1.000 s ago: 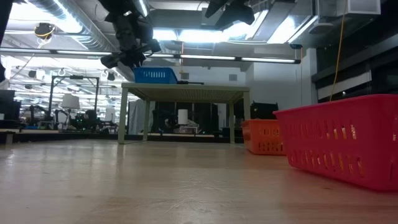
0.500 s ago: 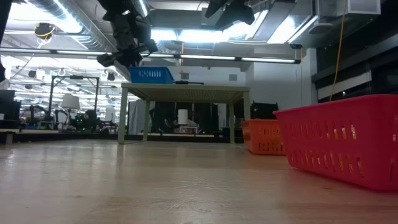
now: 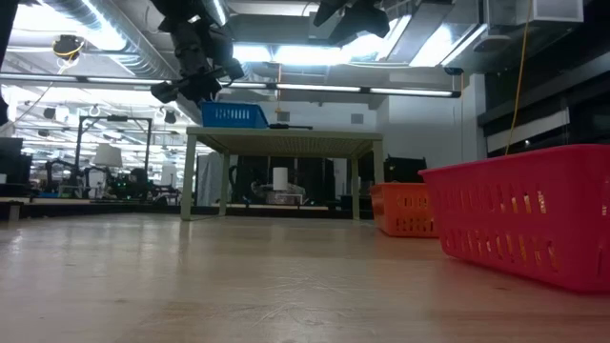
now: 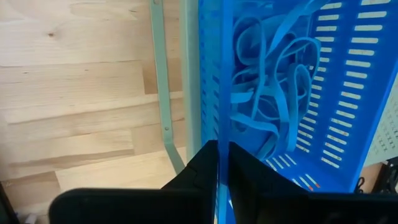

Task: Pick & Place Office Desk Supplies
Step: Put the blue bin with rubberbands on the shelf

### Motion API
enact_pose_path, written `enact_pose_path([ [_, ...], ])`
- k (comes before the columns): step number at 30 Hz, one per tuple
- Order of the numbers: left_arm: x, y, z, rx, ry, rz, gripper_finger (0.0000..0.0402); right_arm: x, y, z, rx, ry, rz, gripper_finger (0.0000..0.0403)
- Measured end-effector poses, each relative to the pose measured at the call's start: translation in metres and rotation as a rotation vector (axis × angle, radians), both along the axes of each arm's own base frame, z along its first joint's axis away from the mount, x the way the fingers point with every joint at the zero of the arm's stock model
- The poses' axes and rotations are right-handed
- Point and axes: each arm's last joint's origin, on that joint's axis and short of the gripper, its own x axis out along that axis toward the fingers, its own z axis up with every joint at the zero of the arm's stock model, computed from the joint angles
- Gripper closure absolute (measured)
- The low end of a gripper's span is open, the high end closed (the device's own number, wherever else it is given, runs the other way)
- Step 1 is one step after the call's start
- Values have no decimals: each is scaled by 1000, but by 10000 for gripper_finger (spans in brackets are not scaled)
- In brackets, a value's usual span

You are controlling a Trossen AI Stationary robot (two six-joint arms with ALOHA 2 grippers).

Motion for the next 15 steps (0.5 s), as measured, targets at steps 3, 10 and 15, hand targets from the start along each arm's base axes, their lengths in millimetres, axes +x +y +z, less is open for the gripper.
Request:
enact_pose_path([
  [3, 0, 0, 0, 2, -2, 0, 370, 0, 0, 0, 1, 0, 0, 186],
  [10, 0, 0, 0, 2, -2, -1, 368, 0, 0, 0, 1, 0, 0, 186],
  [15, 0, 0, 0, 4, -4, -9, 370, 0, 0, 0, 1, 0, 0, 186],
])
